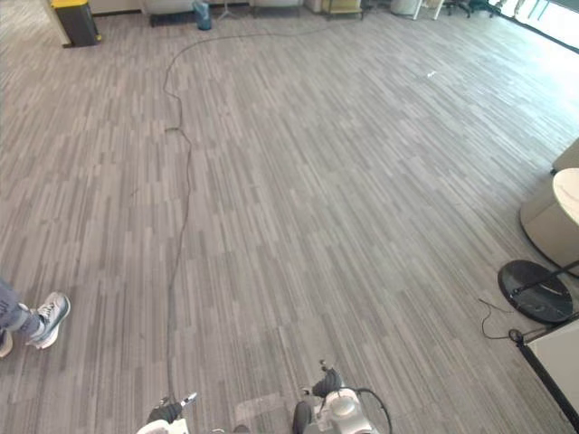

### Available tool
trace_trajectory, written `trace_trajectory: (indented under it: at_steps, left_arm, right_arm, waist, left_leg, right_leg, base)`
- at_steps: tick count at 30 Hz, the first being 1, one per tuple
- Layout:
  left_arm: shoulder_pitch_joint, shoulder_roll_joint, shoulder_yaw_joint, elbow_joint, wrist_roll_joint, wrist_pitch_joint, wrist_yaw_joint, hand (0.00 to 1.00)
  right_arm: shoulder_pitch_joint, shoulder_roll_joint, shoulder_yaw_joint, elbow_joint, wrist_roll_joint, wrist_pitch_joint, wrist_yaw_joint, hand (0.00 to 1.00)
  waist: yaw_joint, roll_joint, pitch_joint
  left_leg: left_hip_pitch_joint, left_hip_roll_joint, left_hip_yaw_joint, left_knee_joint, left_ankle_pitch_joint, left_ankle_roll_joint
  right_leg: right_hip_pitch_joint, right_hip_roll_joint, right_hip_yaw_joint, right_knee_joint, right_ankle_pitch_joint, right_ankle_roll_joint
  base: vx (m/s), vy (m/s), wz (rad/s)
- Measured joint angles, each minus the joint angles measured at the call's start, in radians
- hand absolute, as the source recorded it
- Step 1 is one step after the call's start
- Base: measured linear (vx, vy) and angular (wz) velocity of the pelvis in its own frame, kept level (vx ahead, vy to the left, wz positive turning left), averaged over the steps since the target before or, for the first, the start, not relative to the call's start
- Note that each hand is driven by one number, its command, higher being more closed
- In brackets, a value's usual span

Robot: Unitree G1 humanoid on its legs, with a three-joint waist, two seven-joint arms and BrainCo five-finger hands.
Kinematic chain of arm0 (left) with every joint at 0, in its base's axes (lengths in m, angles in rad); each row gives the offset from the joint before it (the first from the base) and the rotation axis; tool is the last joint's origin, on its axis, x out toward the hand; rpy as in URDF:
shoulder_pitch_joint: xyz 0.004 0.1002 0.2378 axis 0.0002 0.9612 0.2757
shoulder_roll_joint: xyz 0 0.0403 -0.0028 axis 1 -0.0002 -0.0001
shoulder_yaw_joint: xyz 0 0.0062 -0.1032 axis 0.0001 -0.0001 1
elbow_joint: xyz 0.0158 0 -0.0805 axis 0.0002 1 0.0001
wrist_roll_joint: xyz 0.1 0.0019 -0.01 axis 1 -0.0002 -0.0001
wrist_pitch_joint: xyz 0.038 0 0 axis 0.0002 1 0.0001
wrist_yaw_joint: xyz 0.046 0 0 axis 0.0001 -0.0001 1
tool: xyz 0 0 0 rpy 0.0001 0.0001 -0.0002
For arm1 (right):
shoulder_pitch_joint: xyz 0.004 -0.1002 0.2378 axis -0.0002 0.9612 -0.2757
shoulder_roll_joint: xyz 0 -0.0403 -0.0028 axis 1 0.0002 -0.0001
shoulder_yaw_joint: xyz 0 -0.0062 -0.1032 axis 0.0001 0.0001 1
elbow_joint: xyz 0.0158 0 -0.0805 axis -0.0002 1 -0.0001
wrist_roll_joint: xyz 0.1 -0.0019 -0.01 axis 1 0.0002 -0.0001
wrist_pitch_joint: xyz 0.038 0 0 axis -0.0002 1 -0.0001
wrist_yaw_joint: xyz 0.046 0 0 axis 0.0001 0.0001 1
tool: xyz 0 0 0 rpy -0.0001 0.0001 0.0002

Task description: Pick up cushions and gather them together orderly.

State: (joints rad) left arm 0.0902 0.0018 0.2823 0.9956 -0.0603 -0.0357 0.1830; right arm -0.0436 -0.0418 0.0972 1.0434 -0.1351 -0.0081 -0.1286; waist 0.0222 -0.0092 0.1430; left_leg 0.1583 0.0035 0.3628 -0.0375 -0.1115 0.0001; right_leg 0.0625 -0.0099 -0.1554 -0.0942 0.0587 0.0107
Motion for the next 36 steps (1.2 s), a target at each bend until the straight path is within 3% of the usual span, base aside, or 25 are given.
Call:
trace_trajectory:
  at_steps: [9,12,17,18,36]
  left_arm:
    - [-0.026,0.023,-0.040,0.009,0.001,0.003,-0.034,0.00]
    - [-0.048,0.034,-0.096,0.018,0.082,0.008,-0.021,0.00]
    - [-0.064,0.038,-0.118,0.019,0.100,0.015,-0.013,0.00]
    - [-0.053,0.042,-0.133,0.019,0.102,0.019,-0.039,0.00]
    - [-0.045,0.056,-0.154,0.037,0.119,0.020,-0.055,0.00]
  right_arm:
    - [0.020,0.003,-0.168,0.004,0.079,0.015,-0.001,0.00]
    - [0.026,0.002,-0.195,0.006,0.108,0.016,-0.007,0.00]
    - [0.027,0.007,-0.238,0.009,0.138,0.016,-0.008,0.00]
    - [0.025,0.008,-0.255,0.018,0.152,0.017,-0.008,0.00]
    - [0.020,0.020,-0.302,0.032,0.179,0.012,-0.018,0.00]
  waist:
    - [-0.011,-0.006,0.020]
    - [-0.011,-0.007,0.020]
    - [-0.016,-0.008,0.019]
    - [-0.015,-0.008,0.019]
    - [-0.013,-0.009,0.017]
  left_leg:
    - [-0.001,-0.020,-0.063,-0.045,0.027,0.015]
    - [-0.005,-0.027,-0.080,-0.051,0.029,0.018]
    - [-0.013,-0.034,-0.109,-0.053,0.029,0.019]
    - [-0.015,-0.035,-0.117,-0.051,0.029,0.019]
    - [-0.018,-0.034,-0.130,-0.046,0.033,0.020]
  right_leg:
    - [0.005,-0.018,-0.058,0.003,-0.014,0.019]
    - [0.006,-0.026,-0.080,0.005,-0.020,0.027]
    - [0.007,-0.034,-0.107,0.005,-0.023,0.032]
    - [0.009,-0.037,-0.112,0.005,-0.023,0.032]
    - [0.016,-0.040,-0.118,0.005,-0.035,0.038]
  base:
    - [-0.01,0.014,0.22]
    - [0.01,0.026,0.20]
    - [0.01,0.023,0.18]
    - [0.00,0.018,0.16]
    - [-0.06,-0.010,0.03]
